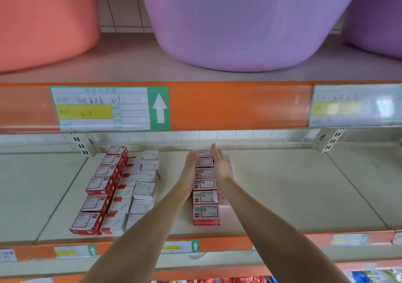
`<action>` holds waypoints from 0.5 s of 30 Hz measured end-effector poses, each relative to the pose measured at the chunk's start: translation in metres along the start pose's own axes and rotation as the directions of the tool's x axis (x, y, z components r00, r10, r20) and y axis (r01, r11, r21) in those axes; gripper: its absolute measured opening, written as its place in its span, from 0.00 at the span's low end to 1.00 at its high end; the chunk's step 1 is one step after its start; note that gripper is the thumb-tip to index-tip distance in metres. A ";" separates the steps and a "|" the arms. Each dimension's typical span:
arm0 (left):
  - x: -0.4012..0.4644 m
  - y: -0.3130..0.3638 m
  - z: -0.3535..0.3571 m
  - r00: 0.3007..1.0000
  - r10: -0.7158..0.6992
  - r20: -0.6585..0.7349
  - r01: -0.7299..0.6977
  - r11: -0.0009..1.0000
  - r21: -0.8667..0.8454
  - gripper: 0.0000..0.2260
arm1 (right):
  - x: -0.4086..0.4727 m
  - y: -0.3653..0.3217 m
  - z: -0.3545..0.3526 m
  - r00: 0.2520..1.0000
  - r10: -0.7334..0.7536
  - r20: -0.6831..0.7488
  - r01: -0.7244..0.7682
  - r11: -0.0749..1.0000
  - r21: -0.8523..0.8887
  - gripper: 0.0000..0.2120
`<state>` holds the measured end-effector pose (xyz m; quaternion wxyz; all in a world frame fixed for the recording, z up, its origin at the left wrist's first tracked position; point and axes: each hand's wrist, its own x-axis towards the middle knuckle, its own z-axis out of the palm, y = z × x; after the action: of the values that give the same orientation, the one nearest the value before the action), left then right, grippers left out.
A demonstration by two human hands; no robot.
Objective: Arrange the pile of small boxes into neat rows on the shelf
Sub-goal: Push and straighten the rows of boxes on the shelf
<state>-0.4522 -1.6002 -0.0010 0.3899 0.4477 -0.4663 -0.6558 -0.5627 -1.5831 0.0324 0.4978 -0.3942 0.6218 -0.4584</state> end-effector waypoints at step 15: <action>0.002 -0.002 -0.002 0.999 0.047 -0.013 -0.046 0.995 0.089 0.26 | 0.003 0.008 0.008 0.998 -0.013 0.066 0.011 0.999 0.044 0.33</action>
<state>-0.4512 -1.6020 -0.0041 0.3882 0.4586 -0.5023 -0.6218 -0.5558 -1.5853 0.0230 0.5239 -0.4021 0.5924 -0.4614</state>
